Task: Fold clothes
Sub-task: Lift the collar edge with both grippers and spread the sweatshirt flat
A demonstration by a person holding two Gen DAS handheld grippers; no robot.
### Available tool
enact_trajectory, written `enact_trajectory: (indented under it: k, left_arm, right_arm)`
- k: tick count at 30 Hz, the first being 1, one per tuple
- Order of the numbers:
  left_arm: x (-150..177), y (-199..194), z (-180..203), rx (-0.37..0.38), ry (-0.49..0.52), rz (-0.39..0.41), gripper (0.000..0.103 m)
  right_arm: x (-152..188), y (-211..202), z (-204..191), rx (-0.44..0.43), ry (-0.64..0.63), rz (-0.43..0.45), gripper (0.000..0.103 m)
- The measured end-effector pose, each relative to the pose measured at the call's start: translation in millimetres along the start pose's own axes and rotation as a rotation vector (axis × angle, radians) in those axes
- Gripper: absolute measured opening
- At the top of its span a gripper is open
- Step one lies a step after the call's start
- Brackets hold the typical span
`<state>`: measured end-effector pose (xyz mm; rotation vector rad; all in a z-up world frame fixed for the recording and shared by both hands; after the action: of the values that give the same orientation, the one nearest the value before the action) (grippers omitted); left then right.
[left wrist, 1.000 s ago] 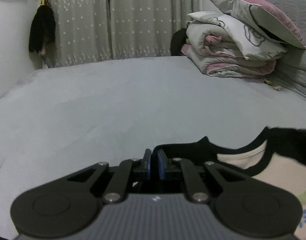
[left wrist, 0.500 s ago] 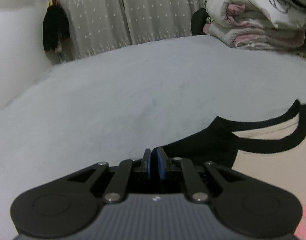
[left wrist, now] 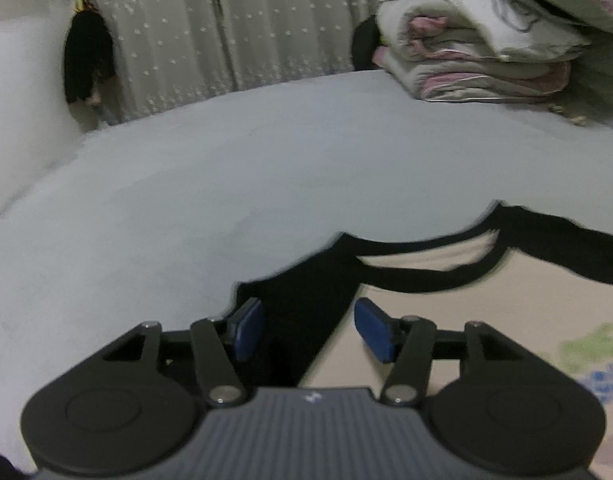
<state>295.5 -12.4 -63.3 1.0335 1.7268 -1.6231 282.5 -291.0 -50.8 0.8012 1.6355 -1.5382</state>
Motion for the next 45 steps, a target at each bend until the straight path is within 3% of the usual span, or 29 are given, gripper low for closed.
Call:
enact_trajectory:
  k: [7, 14, 17, 21, 25, 30, 32, 34, 37, 41, 45]
  left_arm:
    - [13, -45, 66, 0.144, 0.004, -0.059, 0.054]
    - [27, -79, 147, 0.265, 0.032, -0.118, 0.054]
    - [33, -91, 175, 0.307, 0.046, -0.122, 0.054]
    - [39, -94, 204, 0.326, 0.1, -0.116, 0.054]
    - [34, -85, 212, 0.295, 0.135, -0.088, 0.054]
    - [13, -64, 192, 0.224, 0.134, -0.022, 0.054]
    - [0, -49, 181, 0.195, 0.157, 0.029, 0.054]
    - [-14, -30, 169, 0.165, 0.168, 0.065, 0.054]
    - [-32, 2, 145, 0.119, 0.109, 0.089, 0.054]
    - [-46, 41, 122, 0.099, 0.023, 0.097, 0.054]
    - [-45, 66, 114, 0.093, -0.041, 0.079, 0.054]
  right_arm:
    - [13, -55, 42, -0.07, 0.132, -0.024, 0.034]
    - [28, -85, 51, -0.47, 0.378, -0.001, 0.034]
    - [41, -80, 49, -0.602, 0.452, -0.119, 0.034]
    - [62, -63, 37, -0.663, 0.516, -0.302, 0.034]
    - [70, -52, 23, -0.623, 0.526, -0.333, 0.034]
    - [67, -41, 28, -0.546, 0.621, -0.258, 0.031]
    - [65, -38, 33, -0.493, 0.675, -0.208, 0.029]
    - [62, -36, 35, -0.418, 0.685, -0.157, 0.021]
    - [61, -33, 38, -0.313, 0.673, -0.082, 0.011]
    - [56, -35, 49, -0.232, 0.672, 0.003, 0.006]
    - [37, -50, 66, -0.109, 0.605, 0.157, 0.006]
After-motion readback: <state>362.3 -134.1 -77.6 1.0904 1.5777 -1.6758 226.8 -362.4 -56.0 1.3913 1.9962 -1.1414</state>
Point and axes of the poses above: each gripper's, at about its wrist camera, not at the fingertips, and y roughly the way its jaws point, z to its right, x to its underside, the point moved 8 cm from there along y, roughly the way its jaws point, and after that the axes turned 5 degrees about z, right-handed, at the moved point
